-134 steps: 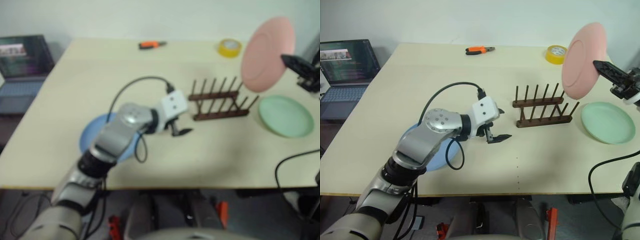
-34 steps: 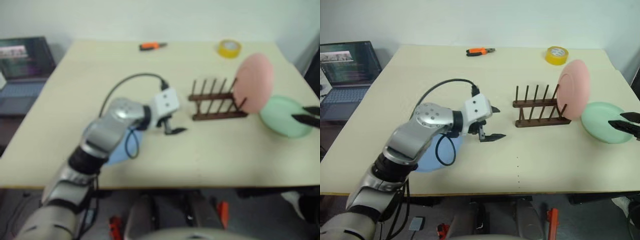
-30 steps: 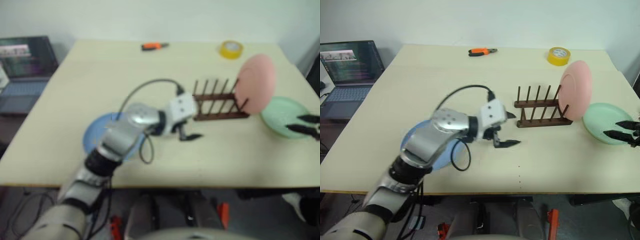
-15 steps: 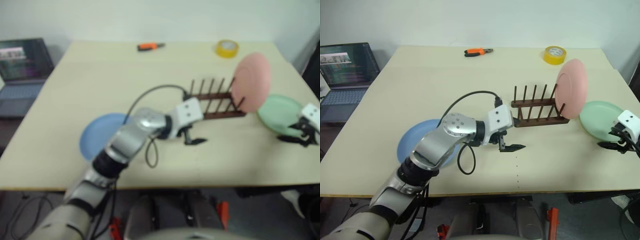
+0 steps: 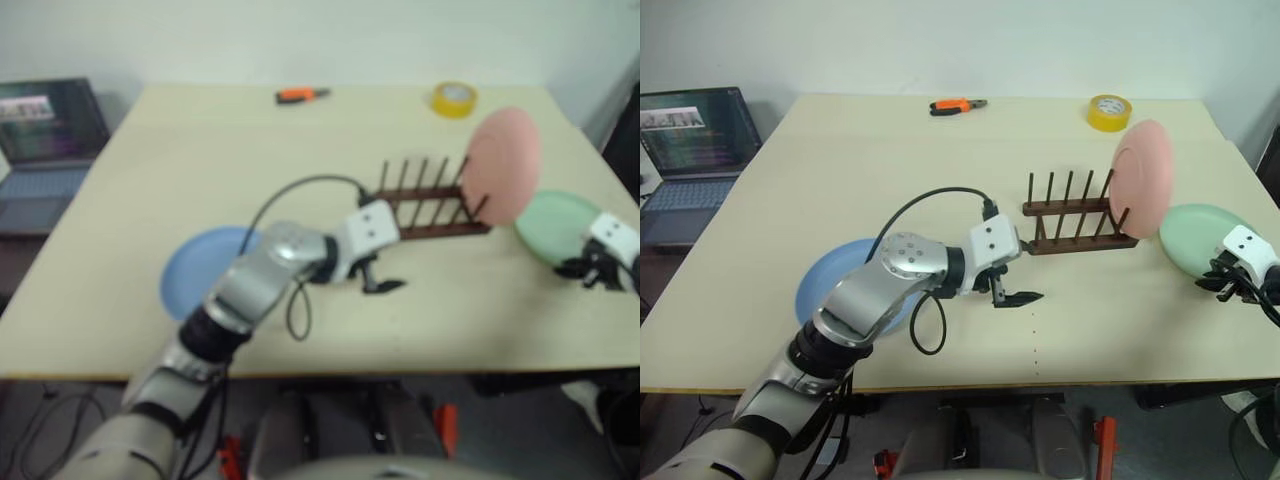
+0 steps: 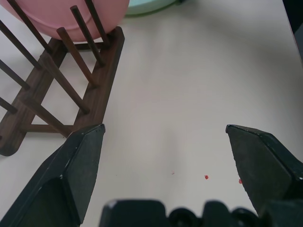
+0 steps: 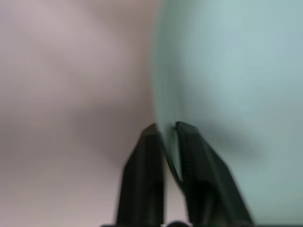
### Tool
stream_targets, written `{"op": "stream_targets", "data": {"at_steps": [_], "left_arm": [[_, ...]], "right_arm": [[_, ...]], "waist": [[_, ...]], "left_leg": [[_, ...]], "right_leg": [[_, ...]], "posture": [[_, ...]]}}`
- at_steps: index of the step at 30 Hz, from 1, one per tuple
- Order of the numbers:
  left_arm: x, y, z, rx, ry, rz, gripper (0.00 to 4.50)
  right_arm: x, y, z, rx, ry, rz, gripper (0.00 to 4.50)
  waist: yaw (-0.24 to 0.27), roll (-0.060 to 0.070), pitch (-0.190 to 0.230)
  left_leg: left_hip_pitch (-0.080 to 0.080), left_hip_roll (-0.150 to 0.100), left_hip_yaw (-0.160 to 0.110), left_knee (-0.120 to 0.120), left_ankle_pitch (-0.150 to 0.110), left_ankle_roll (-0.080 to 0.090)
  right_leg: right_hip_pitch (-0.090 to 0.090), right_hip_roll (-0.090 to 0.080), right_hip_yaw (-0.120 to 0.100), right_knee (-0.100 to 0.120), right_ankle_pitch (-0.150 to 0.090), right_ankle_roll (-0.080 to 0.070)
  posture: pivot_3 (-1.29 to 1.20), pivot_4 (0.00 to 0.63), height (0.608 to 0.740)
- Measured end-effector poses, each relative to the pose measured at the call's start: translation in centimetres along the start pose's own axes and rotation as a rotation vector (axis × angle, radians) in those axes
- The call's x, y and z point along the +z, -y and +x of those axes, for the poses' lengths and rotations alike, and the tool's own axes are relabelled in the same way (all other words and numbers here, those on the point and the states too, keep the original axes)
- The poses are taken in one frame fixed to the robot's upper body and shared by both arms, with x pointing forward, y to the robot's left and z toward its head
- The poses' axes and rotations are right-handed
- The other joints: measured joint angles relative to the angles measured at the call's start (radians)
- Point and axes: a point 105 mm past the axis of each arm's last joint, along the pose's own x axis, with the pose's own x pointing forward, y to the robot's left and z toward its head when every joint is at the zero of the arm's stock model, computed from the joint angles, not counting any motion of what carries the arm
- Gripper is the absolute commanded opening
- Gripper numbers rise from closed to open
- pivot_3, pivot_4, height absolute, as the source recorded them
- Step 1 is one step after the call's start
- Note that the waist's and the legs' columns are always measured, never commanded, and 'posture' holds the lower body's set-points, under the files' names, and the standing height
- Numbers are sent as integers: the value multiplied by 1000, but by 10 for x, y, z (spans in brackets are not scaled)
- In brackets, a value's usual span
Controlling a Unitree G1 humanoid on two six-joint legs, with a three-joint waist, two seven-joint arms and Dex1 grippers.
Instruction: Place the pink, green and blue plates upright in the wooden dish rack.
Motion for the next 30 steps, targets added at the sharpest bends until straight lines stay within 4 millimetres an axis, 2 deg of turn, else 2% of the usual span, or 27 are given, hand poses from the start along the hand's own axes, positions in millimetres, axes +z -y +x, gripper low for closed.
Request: {"op": "stream_targets", "data": {"at_steps": [8,23,30], "left_arm": [[2,-3,2,3,6,4,4500],[14,-6,9,-16,63,38,4500],[14,-6,10,-21,65,36,4500]], "right_arm": [[1,-2,-8,-6,54,42,42],[13,3,-52,-80,228,154,42],[17,6,-62,-106,284,191,42]], "waist": [[8,0,0],[9,0,0],[8,0,0]], "left_leg": [[0,0,0,0,0,0],[0,0,0,-1,0,0],[0,0,0,-1,0,0]], "right_leg": [[1,0,0,0,0,-1],[0,0,0,0,-1,-1],[0,0,0,0,-1,-1]], "posture": [[0,150,740],[0,150,740],[0,150,740]]}}
